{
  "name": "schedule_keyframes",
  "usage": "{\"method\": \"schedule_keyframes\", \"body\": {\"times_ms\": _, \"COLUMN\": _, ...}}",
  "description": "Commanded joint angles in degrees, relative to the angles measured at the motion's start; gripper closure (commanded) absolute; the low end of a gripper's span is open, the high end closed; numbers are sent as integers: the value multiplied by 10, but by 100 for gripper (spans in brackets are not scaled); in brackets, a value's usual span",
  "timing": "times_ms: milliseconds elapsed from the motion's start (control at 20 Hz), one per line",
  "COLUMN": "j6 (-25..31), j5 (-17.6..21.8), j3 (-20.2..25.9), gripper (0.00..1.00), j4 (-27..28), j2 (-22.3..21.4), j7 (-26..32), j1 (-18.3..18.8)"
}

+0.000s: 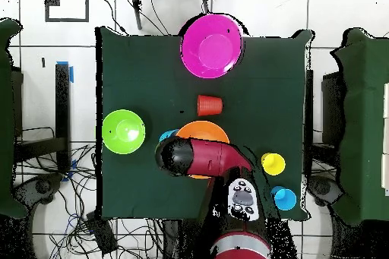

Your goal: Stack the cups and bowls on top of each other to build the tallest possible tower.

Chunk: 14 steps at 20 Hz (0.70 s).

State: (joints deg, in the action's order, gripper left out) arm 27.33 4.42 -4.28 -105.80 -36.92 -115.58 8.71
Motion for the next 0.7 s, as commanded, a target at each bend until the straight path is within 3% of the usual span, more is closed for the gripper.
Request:
{"method": "schedule_keyframes", "body": {"times_ms": 50, "j6": 67, "j5": -14, "j3": 22, "gripper": 0, "j4": 71, "j2": 27, "j7": -61, "j1": -23}}
{"method": "schedule_keyframes", "body": {"times_ms": 200, "j6": 51, "j5": -16, "j3": 11, "gripper": 0, "j4": 81, "j2": 47, "j7": -85, "j1": -41}}
{"method": "schedule_keyframes", "body": {"times_ms": 700, "j6": 20, "j5": -40, "j3": -5, "gripper": 0, "j4": 53, "j2": 44, "j7": -107, "j1": -72}}
